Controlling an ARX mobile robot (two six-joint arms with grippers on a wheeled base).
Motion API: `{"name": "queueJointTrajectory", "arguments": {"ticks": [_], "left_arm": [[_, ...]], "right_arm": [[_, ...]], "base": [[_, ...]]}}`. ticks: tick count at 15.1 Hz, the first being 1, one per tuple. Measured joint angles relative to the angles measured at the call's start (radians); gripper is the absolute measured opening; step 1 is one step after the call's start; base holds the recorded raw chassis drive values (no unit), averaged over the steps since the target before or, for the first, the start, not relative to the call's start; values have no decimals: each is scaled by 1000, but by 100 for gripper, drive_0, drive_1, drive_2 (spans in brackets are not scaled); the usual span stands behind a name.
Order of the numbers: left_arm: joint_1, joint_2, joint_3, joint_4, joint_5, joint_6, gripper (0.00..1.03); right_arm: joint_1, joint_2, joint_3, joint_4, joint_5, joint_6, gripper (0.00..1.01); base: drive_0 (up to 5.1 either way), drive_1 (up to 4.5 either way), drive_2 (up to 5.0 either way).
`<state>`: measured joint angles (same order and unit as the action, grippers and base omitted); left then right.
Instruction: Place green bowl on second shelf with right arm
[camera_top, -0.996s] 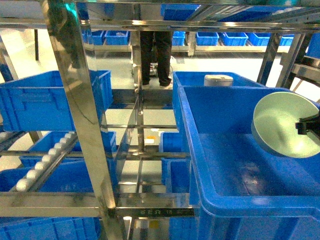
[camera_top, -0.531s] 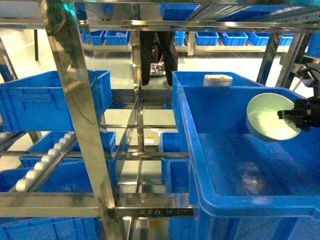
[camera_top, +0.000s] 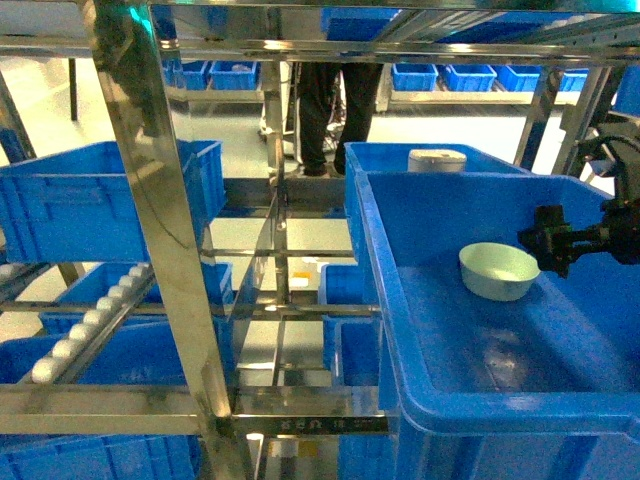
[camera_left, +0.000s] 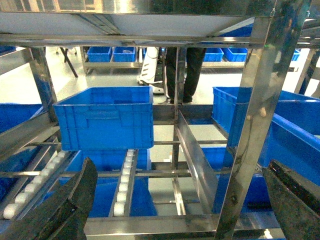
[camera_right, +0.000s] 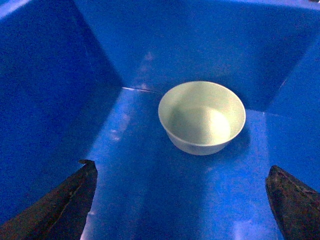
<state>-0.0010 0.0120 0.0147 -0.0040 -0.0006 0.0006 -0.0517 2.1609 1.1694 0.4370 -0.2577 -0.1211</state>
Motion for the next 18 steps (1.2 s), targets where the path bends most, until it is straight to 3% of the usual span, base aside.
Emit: {"name": "queueJointTrajectory", "arguments": {"ticks": [4, 7, 12, 14, 15, 17, 18], "left_arm": [[0, 0, 0, 0, 0, 0, 98], [0, 0, 0, 0, 0, 0, 98], [0, 0, 0, 0, 0, 0, 98], [0, 0, 0, 0, 0, 0, 98], [0, 0, 0, 0, 0, 0, 98], [0, 0, 0, 0, 0, 0, 98], [0, 0, 0, 0, 0, 0, 98]], "right_arm": [[34, -288, -373, 195, 29, 5, 98], [41, -540, -608, 198, 61, 19, 98], [63, -1120, -827, -29, 93, 48, 98], [57, -1366, -875, -210, 50, 60, 98], [42, -1472, -901, -293, 13, 72, 98], [-26, -1540, -897, -309, 8, 79, 98], [-27, -1534, -896, -314, 8, 84, 98]], "base": [[0, 0, 0], [0, 0, 0], [0, 0, 0], [0, 0, 0], [0, 0, 0], [0, 0, 0], [0, 0, 0]]}}
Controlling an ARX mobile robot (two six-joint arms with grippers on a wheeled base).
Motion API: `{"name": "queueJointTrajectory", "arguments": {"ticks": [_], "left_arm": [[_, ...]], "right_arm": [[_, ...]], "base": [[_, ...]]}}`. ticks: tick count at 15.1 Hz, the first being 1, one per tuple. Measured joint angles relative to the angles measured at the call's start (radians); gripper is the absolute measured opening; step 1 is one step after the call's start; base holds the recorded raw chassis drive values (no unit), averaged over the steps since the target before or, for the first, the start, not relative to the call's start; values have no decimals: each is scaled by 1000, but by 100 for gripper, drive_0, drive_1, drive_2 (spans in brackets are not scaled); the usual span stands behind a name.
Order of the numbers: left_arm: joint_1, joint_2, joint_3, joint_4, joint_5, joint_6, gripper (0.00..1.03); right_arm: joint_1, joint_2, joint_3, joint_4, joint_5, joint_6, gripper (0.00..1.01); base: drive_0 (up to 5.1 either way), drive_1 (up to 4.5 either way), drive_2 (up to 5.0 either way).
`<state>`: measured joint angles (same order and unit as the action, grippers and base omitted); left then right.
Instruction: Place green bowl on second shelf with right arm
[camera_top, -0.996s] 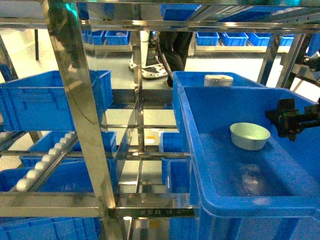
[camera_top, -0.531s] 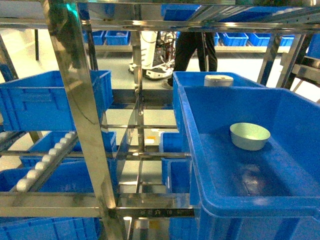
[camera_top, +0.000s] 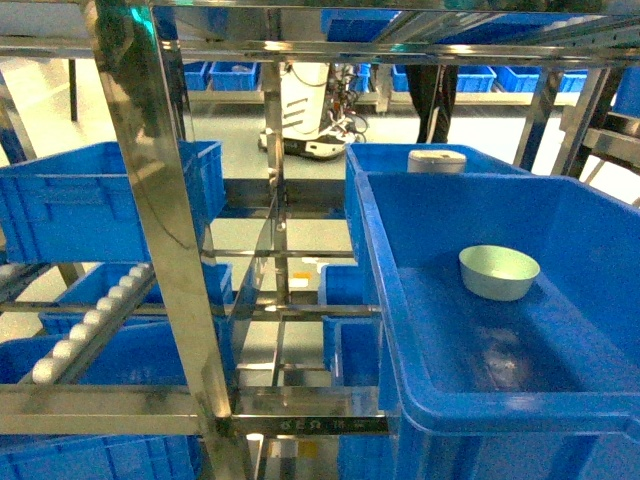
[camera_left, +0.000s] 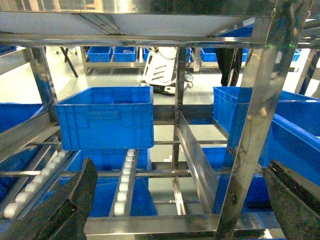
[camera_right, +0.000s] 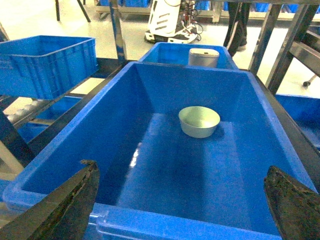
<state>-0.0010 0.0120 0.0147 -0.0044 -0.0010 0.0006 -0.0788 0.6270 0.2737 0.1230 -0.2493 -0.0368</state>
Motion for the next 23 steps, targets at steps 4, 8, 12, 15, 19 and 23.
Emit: {"name": "queueJointTrajectory", "arguments": {"ticks": [4, 8, 12, 15, 19, 23], "left_arm": [[0, 0, 0, 0, 0, 0, 98], [0, 0, 0, 0, 0, 0, 98], [0, 0, 0, 0, 0, 0, 98], [0, 0, 0, 0, 0, 0, 98], [0, 0, 0, 0, 0, 0, 98], [0, 0, 0, -1, 0, 0, 98]], "right_arm": [[82, -82, -145, 289, 247, 22, 59], [79, -198, -203, 235, 248, 22, 7], [79, -299, -233, 163, 248, 26, 2], [79, -415, -261, 90, 248, 26, 2], [79, -448, -261, 58, 248, 26, 2], [79, -625, -259, -118, 248, 26, 2]], "base": [[0, 0, 0], [0, 0, 0], [0, 0, 0], [0, 0, 0], [0, 0, 0], [0, 0, 0]]}}
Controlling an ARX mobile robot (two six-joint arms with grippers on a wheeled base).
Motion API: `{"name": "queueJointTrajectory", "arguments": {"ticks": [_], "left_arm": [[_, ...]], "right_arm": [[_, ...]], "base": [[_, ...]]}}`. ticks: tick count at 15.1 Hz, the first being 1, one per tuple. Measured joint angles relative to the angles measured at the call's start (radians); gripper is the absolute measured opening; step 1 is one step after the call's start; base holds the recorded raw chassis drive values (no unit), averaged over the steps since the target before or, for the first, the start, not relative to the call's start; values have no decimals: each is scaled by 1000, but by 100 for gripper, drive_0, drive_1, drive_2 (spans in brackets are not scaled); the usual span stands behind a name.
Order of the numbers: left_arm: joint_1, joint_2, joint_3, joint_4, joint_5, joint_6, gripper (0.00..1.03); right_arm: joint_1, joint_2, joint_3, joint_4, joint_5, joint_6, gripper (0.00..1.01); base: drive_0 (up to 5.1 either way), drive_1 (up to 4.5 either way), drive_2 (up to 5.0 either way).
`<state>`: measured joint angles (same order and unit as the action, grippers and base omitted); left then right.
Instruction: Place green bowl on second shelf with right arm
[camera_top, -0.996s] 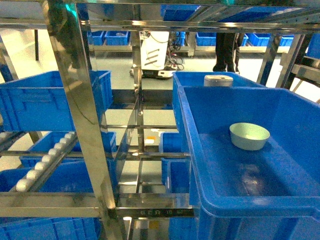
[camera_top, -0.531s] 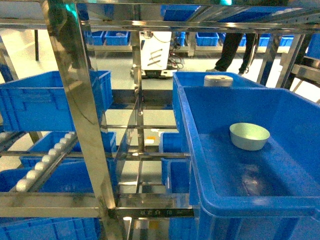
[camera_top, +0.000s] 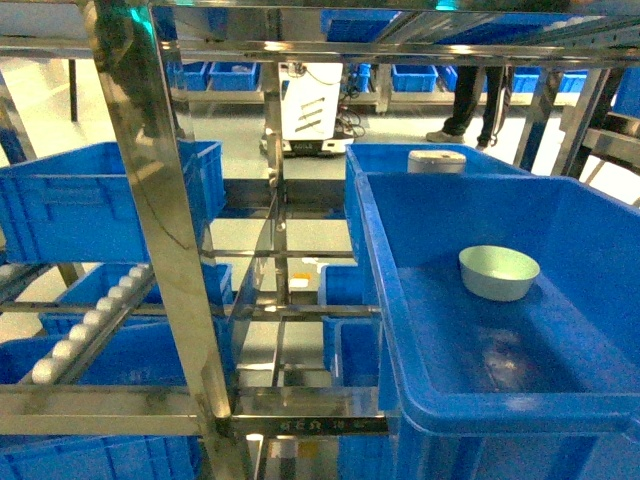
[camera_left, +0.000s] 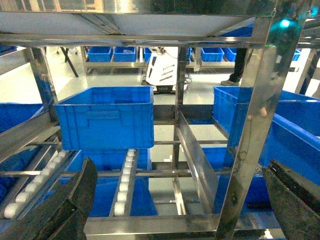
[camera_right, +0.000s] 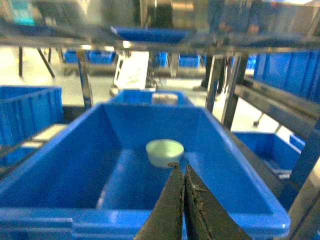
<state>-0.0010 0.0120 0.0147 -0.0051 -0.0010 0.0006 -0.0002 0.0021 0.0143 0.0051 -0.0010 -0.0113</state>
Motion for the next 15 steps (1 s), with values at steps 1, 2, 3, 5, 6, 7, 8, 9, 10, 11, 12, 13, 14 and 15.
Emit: {"name": "queueJointTrajectory", "arguments": {"ticks": [1, 2, 3, 5, 6, 7, 8, 9, 10, 11, 12, 13, 14, 15], "left_arm": [[0, 0, 0, 0, 0, 0, 98], [0, 0, 0, 2, 0, 0, 98], [0, 0, 0, 1, 0, 0, 98], [0, 0, 0, 0, 0, 0, 98], [0, 0, 0, 2, 0, 0, 98], [0, 0, 0, 1, 0, 0, 98], [0, 0, 0, 1, 0, 0, 98], [0, 0, 0, 1, 0, 0, 98], [0, 0, 0, 1, 0, 0, 98], [0, 0, 0, 1, 0, 0, 98], [0, 0, 0, 1, 0, 0, 98], [0, 0, 0, 1, 0, 0, 98], [0, 0, 0, 1, 0, 0, 98], [0, 0, 0, 1, 0, 0, 98]], "right_arm": [[0, 3, 3, 9, -2, 0, 2], [0, 3, 0, -13, 0, 0, 2], [0, 3, 0, -13, 1, 0, 2], [0, 2, 0, -11, 1, 0, 2], [0, 2, 0, -11, 1, 0, 2], [0, 2, 0, -10, 1, 0, 5], [0, 2, 0, -10, 1, 0, 18], [0, 2, 0, -10, 1, 0, 35], [0, 2, 0, -10, 1, 0, 44], [0, 2, 0, -10, 1, 0, 53], [0, 2, 0, -10, 1, 0, 62], [0, 2, 0, -10, 1, 0, 71], [0, 2, 0, -10, 1, 0, 82], [0, 2, 0, -10, 1, 0, 97]], "base": [[0, 0, 0], [0, 0, 0], [0, 0, 0], [0, 0, 0], [0, 0, 0], [0, 0, 0], [0, 0, 0], [0, 0, 0], [0, 0, 0], [0, 0, 0], [0, 0, 0], [0, 0, 0], [0, 0, 0], [0, 0, 0]]}}
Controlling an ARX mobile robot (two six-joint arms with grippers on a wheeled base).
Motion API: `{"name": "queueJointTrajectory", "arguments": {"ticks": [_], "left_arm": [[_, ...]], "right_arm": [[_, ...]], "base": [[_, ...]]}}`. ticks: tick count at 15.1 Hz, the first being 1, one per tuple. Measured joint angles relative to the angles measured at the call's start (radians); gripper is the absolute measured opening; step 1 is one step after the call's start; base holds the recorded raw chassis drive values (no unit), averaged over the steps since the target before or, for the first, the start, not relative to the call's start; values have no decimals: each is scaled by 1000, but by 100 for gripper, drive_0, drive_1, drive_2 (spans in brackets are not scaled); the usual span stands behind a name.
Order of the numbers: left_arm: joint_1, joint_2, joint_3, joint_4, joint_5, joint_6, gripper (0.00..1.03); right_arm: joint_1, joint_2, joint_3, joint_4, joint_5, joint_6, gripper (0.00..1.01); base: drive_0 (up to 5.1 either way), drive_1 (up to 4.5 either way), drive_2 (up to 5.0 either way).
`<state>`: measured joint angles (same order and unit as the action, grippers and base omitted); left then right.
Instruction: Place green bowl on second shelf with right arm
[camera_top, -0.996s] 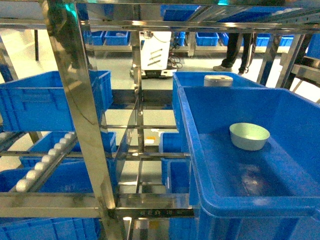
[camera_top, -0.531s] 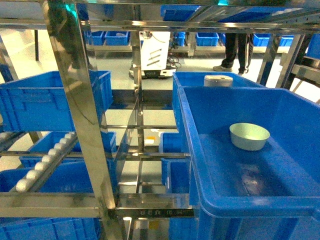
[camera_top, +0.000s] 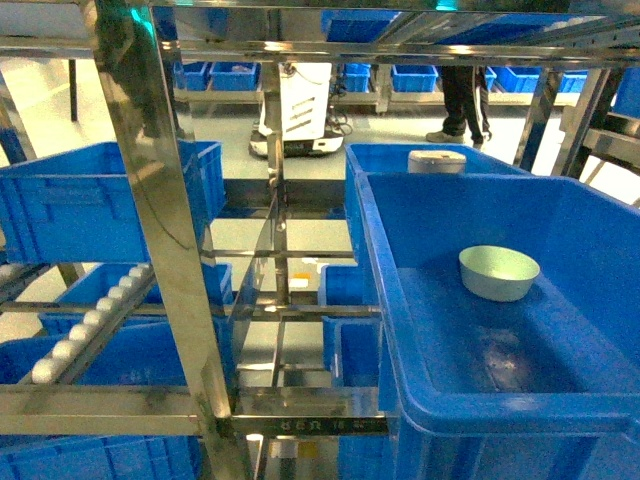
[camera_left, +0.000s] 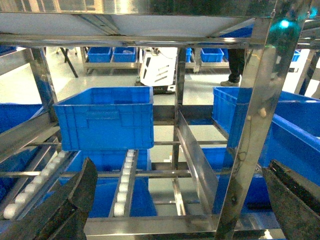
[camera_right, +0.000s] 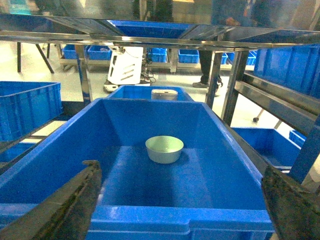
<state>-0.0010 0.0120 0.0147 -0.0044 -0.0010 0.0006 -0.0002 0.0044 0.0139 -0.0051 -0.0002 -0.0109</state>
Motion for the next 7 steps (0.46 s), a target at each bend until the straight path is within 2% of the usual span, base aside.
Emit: {"name": "queueJointTrajectory", "arguments": {"ticks": [7], "left_arm": [[0, 0, 0, 0, 0, 0, 98]], "right_arm": [[0, 0, 0, 0, 0, 0, 98]], "base": [[0, 0, 0]]}}
